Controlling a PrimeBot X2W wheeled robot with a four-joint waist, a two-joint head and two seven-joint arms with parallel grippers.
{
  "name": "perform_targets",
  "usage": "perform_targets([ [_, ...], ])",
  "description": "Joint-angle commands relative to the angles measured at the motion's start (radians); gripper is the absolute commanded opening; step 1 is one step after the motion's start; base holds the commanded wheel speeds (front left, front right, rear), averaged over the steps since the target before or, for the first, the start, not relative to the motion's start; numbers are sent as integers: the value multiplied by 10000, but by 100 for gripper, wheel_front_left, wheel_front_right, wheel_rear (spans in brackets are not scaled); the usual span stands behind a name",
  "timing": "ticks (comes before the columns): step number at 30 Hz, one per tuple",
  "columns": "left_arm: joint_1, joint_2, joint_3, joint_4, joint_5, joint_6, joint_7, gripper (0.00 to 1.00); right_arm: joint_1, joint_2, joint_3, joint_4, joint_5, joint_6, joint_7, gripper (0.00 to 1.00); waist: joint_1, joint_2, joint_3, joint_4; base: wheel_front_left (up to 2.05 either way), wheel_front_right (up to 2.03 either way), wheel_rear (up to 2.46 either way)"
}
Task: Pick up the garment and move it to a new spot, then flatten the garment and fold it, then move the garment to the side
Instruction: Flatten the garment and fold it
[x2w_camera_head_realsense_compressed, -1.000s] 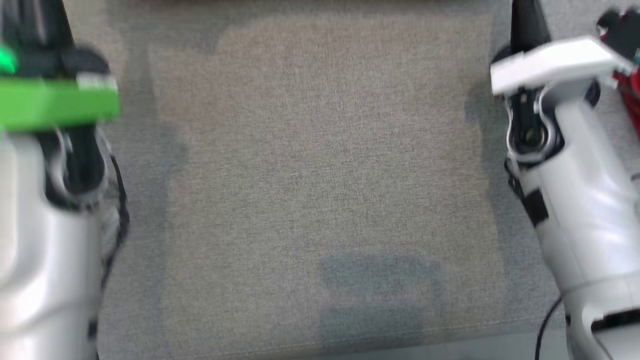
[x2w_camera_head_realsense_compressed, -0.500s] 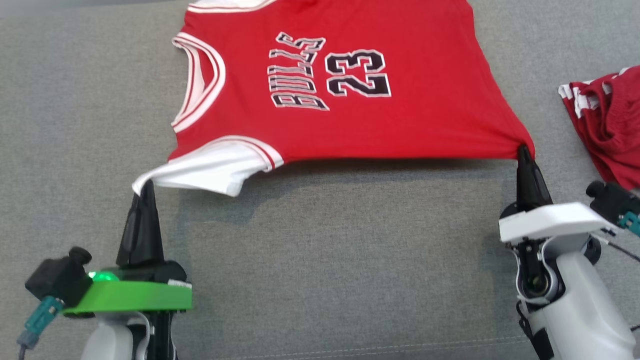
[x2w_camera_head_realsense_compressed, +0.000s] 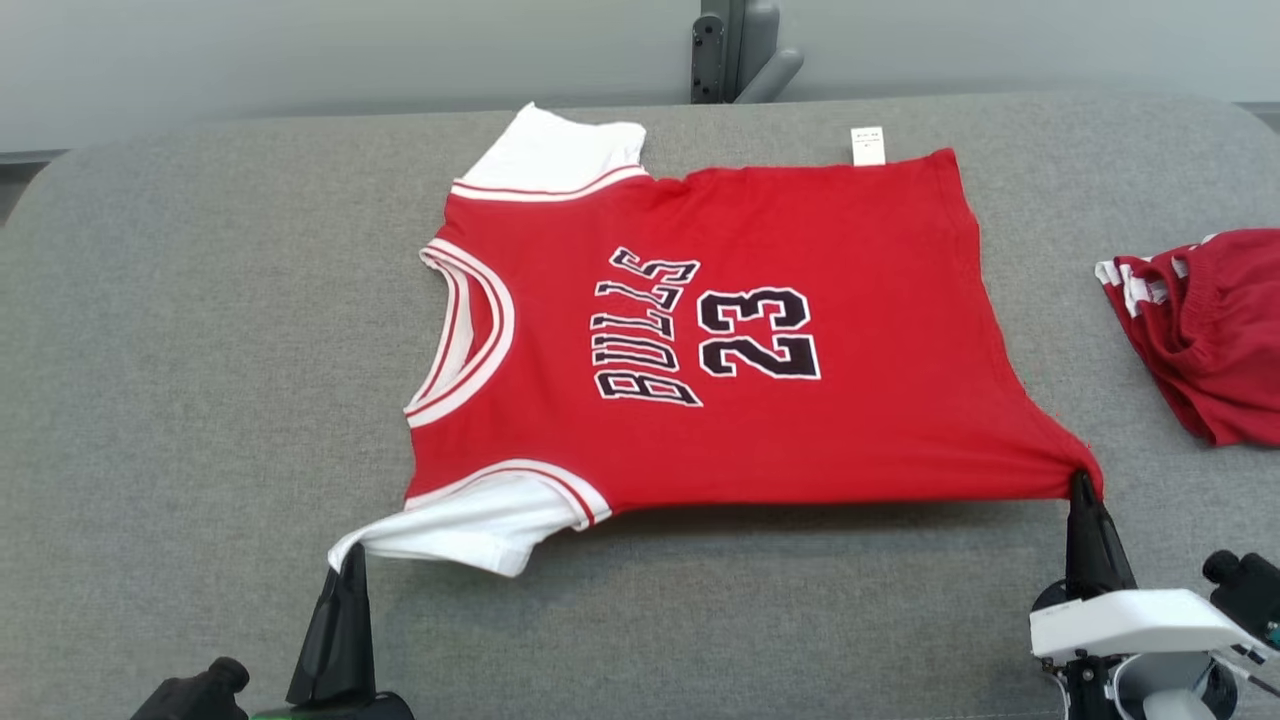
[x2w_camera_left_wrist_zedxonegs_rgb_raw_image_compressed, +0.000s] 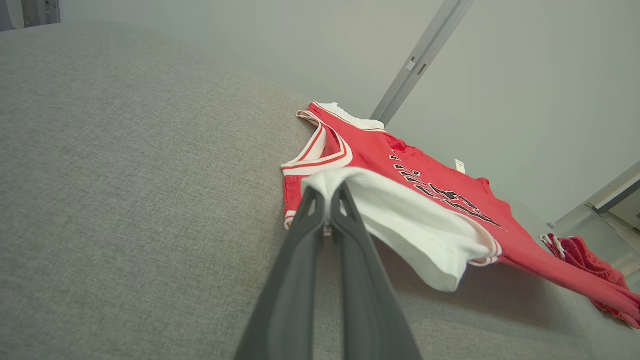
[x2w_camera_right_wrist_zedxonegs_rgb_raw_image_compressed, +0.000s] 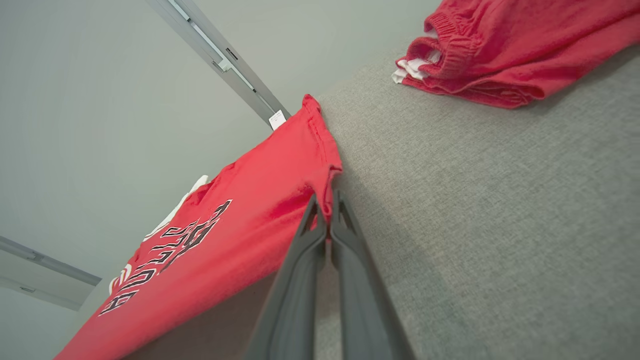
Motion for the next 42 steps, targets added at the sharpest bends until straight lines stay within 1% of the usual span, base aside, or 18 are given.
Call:
perform_targets([
  [1,197,13,80,-20,30,-16,-49,0,223,-40,9,-10,199,-16,-37,0,1,0,-228,47,0,0,0],
  [6,512,-26,66,-70,63,-16,-47,0,660,-43,68,31,594,-16,-37,0,1,0,-385,6,0,0,0],
  [11,579,-53,18,-18,55,-17,-47,0,845,-40,322,279,699,-16,-37,0,1,0,-463,-65,0,0,0],
  [17,712,-72,74,89,-2,-17,-47,0,934,-39,389,439,730,-16,-37,0,1,0,-461,-134,0,0,0],
  [21,489,-91,-188,147,-123,-17,-47,0,878,-39,447,533,720,-16,-37,0,1,0,-447,-164,0,0,0],
  [28,-525,44,-783,475,-282,-17,-46,0,317,-33,691,926,806,-15,-35,0,1,0,-278,-252,0,0,0],
  [33,-1670,122,-1014,851,-270,-17,-40,0,-297,-33,818,1235,1310,-13,-35,0,1,0,-29,-331,0,0,0],
  [36,-2421,120,-1112,1184,-284,-17,-40,0,-701,-33,877,1346,1499,-12,-35,0,1,0,170,-414,0,0,0],
  [42,-3871,132,-1198,2057,-229,-17,-40,0,-1653,-31,1017,1652,1519,-12,-35,0,1,0,619,-646,0,0,0],
])
